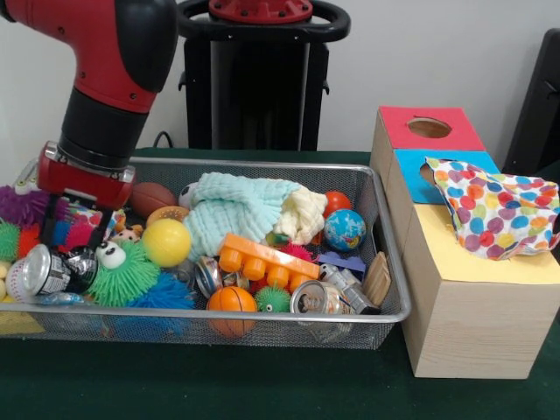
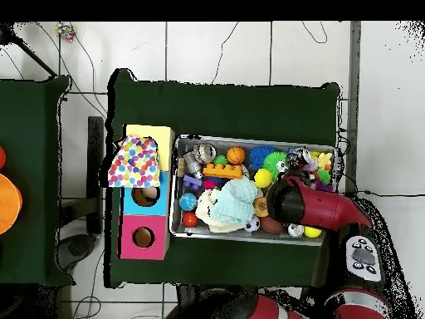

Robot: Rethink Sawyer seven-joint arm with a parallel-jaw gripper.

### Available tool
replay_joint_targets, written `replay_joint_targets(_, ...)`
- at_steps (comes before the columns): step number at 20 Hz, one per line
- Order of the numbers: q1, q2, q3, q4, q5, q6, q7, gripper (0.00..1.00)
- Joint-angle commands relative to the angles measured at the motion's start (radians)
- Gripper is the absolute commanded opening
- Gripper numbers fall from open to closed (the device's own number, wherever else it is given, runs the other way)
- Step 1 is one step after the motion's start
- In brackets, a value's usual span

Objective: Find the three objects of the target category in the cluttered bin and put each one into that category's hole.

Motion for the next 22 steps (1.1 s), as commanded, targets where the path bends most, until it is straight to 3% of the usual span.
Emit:
replay_joint_targets(1,-0.03,-0.017,0.127,0.069,-0.019,-0.042,0.133,1.0)
replay_joint_targets(6,-0.066,0.005,0.155,0.057,-0.05,-0.091,0.116,1.0)
replay_joint_targets(12,0.002,0.042,0.052,0.041,-0.037,-0.182,0.171,1.0)
replay_joint_targets(18,-0.003,0.041,0.063,0.043,-0.024,-0.148,0.151,1.0)
replay_joint_targets(22,0.055,0.044,-0.014,0.068,-0.012,-0.256,0.193,1.0)
